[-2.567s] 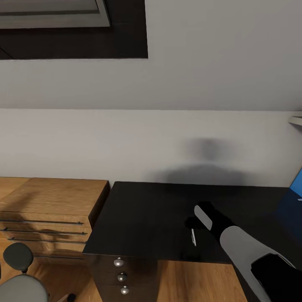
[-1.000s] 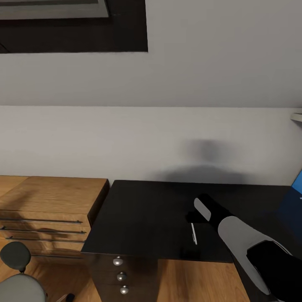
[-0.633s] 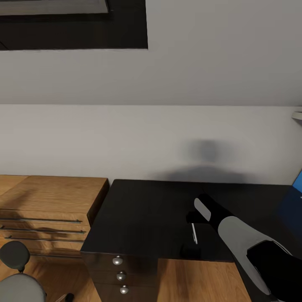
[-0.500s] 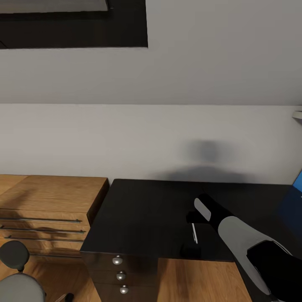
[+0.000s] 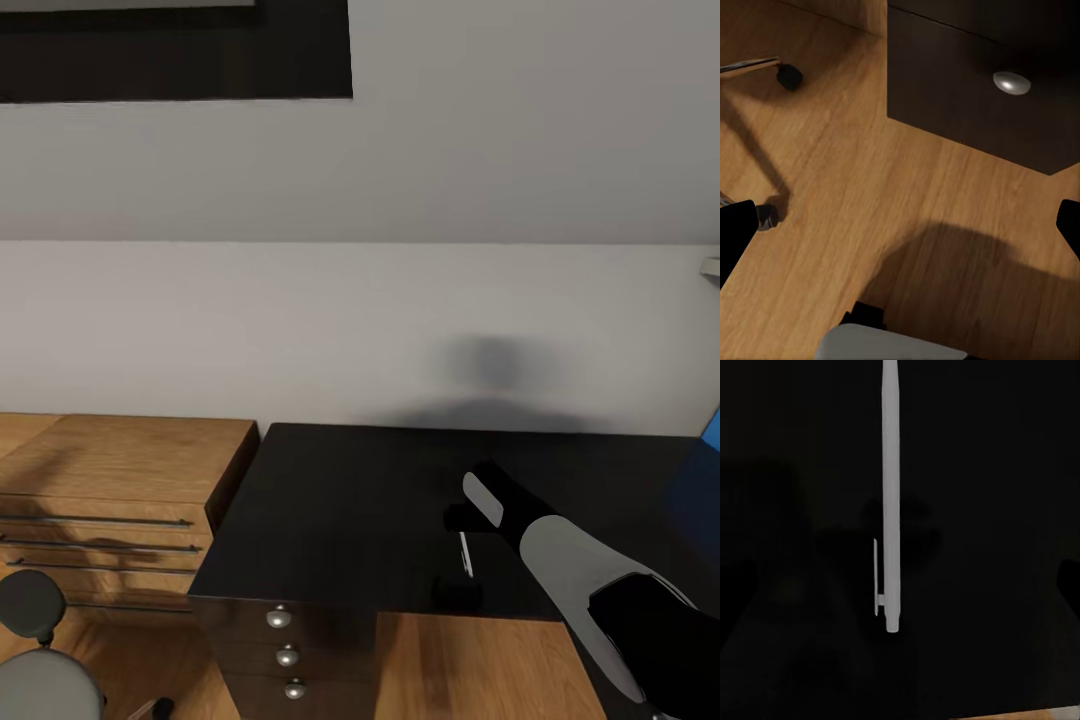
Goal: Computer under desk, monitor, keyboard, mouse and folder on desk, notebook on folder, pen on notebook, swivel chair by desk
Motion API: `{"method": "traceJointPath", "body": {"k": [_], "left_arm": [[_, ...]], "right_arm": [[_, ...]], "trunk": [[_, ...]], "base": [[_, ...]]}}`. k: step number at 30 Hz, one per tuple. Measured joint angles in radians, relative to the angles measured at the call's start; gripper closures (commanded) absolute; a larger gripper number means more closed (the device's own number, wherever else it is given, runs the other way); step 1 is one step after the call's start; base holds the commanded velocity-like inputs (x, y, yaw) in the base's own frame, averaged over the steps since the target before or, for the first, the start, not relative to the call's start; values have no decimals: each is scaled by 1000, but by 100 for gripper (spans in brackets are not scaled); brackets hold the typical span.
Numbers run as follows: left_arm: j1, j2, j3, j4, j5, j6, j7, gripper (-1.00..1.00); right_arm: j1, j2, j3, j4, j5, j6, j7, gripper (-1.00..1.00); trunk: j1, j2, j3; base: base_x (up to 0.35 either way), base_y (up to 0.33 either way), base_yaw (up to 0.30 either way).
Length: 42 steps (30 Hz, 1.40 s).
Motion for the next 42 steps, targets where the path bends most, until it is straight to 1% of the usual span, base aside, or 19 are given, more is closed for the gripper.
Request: {"method": "traceJointPath", "body": {"k": [11, 35, 42], "left_arm": [[0, 0, 0, 0, 0, 0, 0, -100], [0, 0, 0, 0, 0, 0, 0, -100], [0, 0, 0, 0, 0, 0, 0, -100]], "right_arm": [[0, 0, -1, 1, 0, 0, 0, -100], [0, 0, -2, 4, -1, 3, 0, -100], [0, 0, -1, 37, -2, 5, 0, -100]], "trunk": [[42, -77, -35], [42, -77, -35], [42, -77, -35]], "base": [[0, 0, 0], [0, 0, 0], [0, 0, 0]]}}
